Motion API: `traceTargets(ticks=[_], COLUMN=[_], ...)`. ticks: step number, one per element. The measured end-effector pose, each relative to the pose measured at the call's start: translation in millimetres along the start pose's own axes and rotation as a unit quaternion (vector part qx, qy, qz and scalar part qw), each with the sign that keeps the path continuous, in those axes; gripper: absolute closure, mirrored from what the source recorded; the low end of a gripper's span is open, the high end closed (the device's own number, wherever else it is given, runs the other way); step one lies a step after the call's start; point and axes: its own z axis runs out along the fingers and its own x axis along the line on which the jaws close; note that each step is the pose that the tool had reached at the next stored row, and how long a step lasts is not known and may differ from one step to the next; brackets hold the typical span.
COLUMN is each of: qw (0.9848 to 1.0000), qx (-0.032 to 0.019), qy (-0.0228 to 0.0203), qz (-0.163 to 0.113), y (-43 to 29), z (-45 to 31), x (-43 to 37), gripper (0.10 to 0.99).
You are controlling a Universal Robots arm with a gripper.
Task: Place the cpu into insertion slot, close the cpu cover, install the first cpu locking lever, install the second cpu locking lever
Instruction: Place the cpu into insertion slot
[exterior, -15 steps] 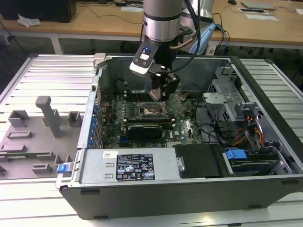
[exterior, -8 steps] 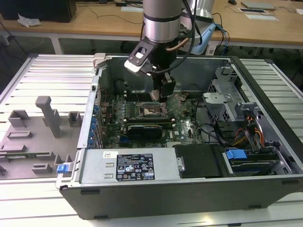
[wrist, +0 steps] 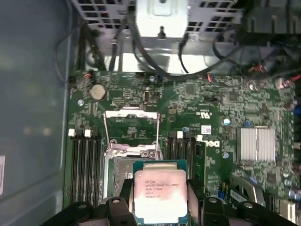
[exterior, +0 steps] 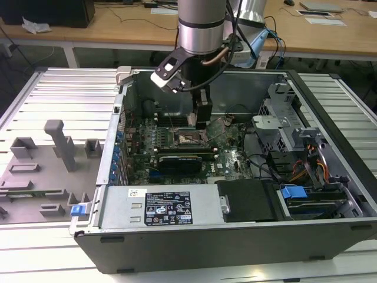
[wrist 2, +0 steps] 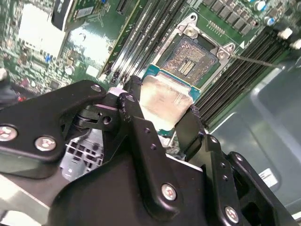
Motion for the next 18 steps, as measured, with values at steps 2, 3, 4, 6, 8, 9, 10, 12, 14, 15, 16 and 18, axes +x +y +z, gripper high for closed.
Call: traceTargets(ticks=[2,3,4,6,8,9,10,12,14,15,16,18], qw=[0.9998,0.9997,0.9997,0.9997,0.9997,0.9997,0.9998,0.9998,0.9999,0.9999,0.9999,0.9999], qx=[-0.0001,-0.0001,-0.0002,-0.0002,-0.0002,-0.0002,-0.0002,-0.0001,-0.0001,-0.0001,-0.0001,-0.0001], qy=[-0.0015,-0.0018,-0.0019,-0.0018,-0.0018,-0.0017,-0.0015,-0.0013,-0.0011,-0.0010,-0.0009,-0.0007], qz=[0.019,0.022,0.024,0.024,0.024,0.023,0.021,0.018,0.016,0.015,0.014,0.012], y=[-0.1,-0.3,-0.4,-0.7,-1.9,-2.8,-3.5,-4.6,-5.5,-5.9,-6.3,-7.0], z=[0.9,1.6,2.6,4.8,8.9,12.1,15.2,19.9,23.9,25.7,28.1,31.7], x=[0.0,0.3,1.4,3.0,4.1,4.2,4.3,5.0,6.1,6.7,7.3,8.1], gripper=[0.545,0.545,0.545,0.545,0.545,0.545,0.545,0.545,0.545,0.545,0.545,0.545])
